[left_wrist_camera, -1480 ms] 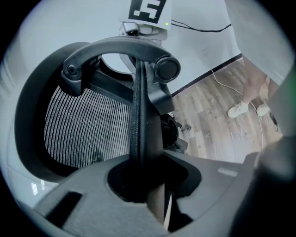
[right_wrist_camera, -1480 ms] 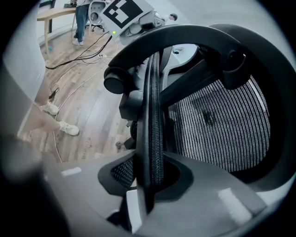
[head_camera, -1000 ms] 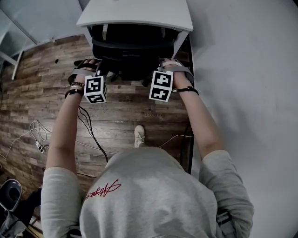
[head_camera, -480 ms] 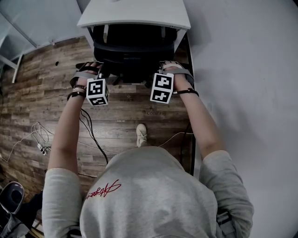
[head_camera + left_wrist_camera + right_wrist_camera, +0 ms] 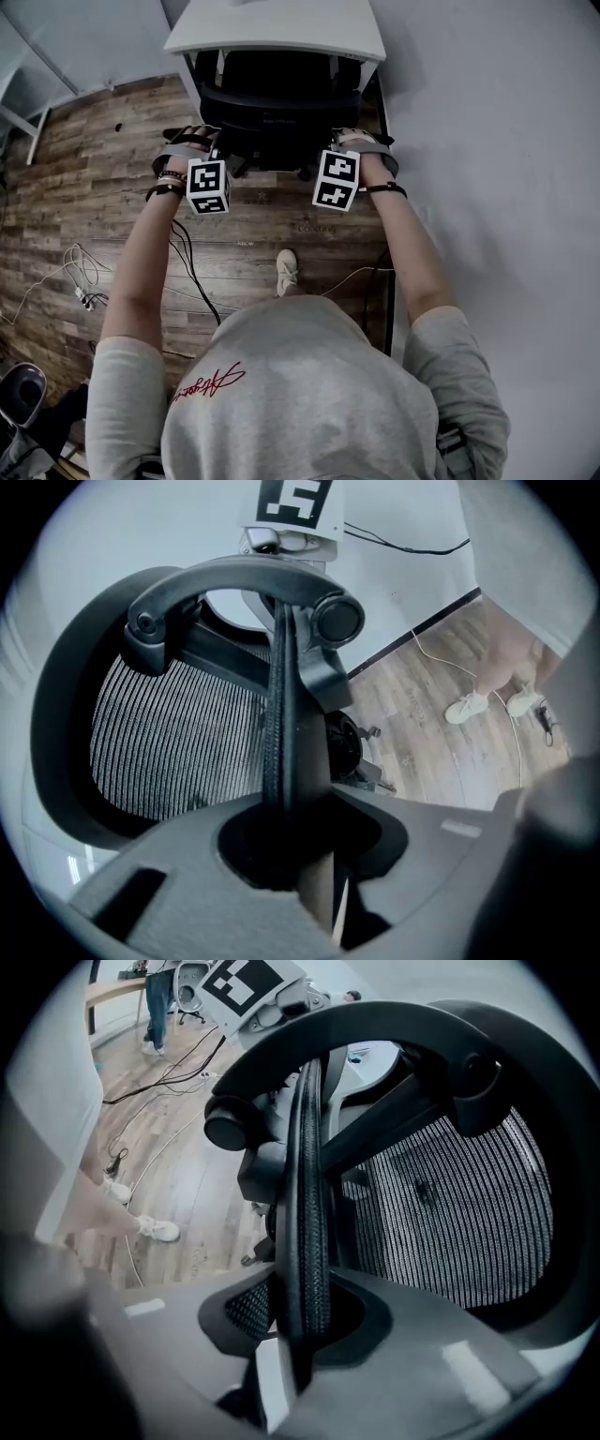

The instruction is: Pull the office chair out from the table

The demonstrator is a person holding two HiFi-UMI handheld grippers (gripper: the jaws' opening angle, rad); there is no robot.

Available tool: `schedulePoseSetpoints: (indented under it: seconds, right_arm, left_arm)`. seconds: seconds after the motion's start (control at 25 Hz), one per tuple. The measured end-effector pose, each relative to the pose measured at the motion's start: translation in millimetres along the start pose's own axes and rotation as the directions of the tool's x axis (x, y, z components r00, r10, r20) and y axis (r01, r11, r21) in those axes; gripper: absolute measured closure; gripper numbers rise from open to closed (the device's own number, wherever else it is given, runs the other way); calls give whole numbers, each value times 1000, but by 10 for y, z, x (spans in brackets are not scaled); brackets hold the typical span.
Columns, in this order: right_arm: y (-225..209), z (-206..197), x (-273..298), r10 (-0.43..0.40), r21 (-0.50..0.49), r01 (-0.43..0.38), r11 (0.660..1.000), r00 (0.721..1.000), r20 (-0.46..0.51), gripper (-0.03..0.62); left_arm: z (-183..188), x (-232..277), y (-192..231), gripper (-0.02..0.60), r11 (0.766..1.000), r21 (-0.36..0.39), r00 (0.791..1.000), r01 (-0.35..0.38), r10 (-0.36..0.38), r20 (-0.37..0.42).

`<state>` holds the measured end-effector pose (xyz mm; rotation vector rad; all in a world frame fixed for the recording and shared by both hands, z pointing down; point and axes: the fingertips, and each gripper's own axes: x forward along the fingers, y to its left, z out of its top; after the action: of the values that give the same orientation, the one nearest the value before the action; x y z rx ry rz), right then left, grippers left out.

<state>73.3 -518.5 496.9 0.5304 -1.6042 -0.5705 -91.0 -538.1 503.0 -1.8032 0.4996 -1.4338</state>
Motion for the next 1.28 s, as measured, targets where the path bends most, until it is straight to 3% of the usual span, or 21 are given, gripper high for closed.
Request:
schedulePoseSetpoints:
  seconds: [1.28]
  right_arm:
    - [573, 175, -503, -14, -1, 14, 1000, 1000, -4, 511]
  left_arm:
    - [125, -590, -481, 512, 1000, 4, 1000, -1, 1, 3]
